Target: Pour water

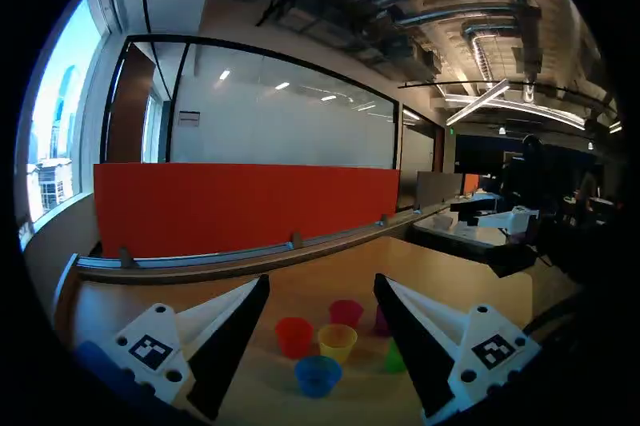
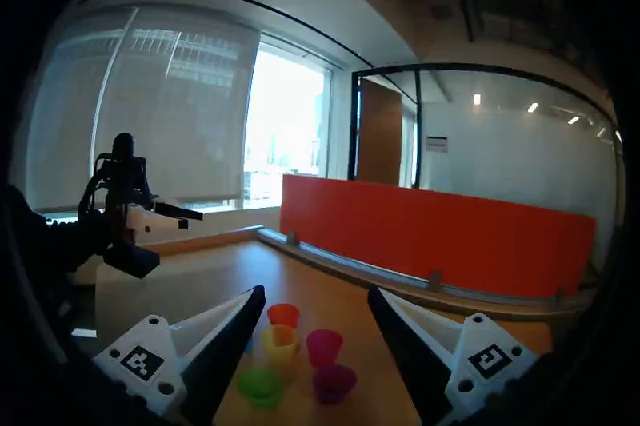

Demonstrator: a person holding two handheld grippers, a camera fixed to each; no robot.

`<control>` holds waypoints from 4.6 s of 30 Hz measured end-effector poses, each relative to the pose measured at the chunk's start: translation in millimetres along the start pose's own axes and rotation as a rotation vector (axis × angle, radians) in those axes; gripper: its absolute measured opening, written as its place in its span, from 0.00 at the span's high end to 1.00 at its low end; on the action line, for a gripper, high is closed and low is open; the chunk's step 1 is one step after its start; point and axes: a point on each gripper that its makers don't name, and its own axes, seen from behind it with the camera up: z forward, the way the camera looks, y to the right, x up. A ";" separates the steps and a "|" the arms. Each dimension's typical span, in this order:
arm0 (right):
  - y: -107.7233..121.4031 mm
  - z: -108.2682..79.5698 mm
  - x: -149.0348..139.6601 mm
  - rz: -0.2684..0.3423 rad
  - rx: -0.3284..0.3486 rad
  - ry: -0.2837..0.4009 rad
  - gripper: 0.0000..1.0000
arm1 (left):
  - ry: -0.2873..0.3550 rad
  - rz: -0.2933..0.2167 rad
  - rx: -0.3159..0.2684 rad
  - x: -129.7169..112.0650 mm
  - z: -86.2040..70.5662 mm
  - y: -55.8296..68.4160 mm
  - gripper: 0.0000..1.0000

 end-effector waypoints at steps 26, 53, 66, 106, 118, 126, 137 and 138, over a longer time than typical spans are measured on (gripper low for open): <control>-13.5 10.8 -68.2 -0.023 0.173 -0.187 0.00 | -0.165 0.078 -0.082 -56.3 23.3 -11.3 0.03; -25.5 21.6 -148.6 -0.056 0.251 -0.349 0.00 | -0.374 0.177 -0.210 -142.4 37.1 6.2 0.03; -35.8 28.0 -185.0 -0.071 0.280 -0.400 0.00 | -0.477 0.201 -0.252 -190.7 32.5 8.2 0.03; -46.4 46.4 -264.4 -0.109 0.323 -0.515 0.00 | -0.625 0.198 -0.268 -261.8 61.0 -15.8 0.03; -52.1 52.0 -263.6 -0.085 0.341 -0.511 0.00 | -0.635 0.211 -0.296 -267.5 75.8 -9.9 0.02; -57.1 52.9 -260.3 -0.062 0.361 -0.505 0.00 | -0.636 0.213 -0.303 -269.1 84.0 -8.8 0.03; -66.7 55.2 -266.7 -0.073 0.379 -0.517 0.00 | -0.638 0.219 -0.305 -271.5 88.3 -8.5 0.03; -66.6 57.2 -268.0 -0.074 0.379 -0.518 0.00 | -0.638 0.219 -0.306 -271.5 88.6 -8.1 0.03</control>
